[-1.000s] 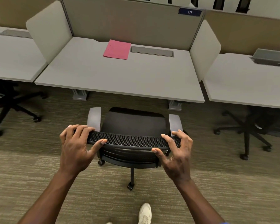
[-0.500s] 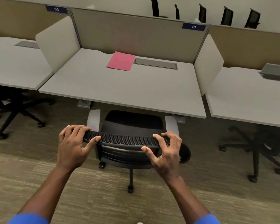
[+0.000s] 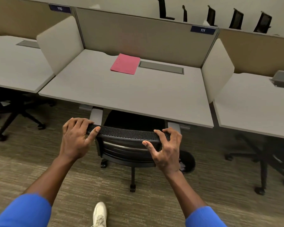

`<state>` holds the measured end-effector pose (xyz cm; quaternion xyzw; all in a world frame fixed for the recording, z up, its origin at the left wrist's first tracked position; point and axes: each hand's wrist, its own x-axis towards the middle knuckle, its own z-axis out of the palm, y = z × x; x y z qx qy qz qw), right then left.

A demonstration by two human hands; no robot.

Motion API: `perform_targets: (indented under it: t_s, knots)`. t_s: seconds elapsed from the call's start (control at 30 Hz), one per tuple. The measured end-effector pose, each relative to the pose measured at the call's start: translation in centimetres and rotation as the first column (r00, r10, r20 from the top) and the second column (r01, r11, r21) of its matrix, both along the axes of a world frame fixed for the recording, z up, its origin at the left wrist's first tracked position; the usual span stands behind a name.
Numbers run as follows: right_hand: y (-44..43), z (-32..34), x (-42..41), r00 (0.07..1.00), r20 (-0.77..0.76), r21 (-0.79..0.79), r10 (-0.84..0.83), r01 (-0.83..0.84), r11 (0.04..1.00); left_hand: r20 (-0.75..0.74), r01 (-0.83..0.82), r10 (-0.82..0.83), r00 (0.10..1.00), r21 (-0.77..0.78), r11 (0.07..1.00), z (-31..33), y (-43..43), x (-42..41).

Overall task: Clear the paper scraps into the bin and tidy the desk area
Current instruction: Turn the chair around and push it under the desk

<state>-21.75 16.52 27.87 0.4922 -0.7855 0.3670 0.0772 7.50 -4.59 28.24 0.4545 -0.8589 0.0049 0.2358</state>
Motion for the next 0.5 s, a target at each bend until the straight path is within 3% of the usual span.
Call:
perform_targets:
  t_s: [0.5]
  knots:
    - [-11.3,-0.9,-1.1,0.994,-0.047,0.05,-0.103,0.105,0.993,-0.034,0.066,-0.065,0.997,0.017,0.998,-0.2,-13.3,-2.6]
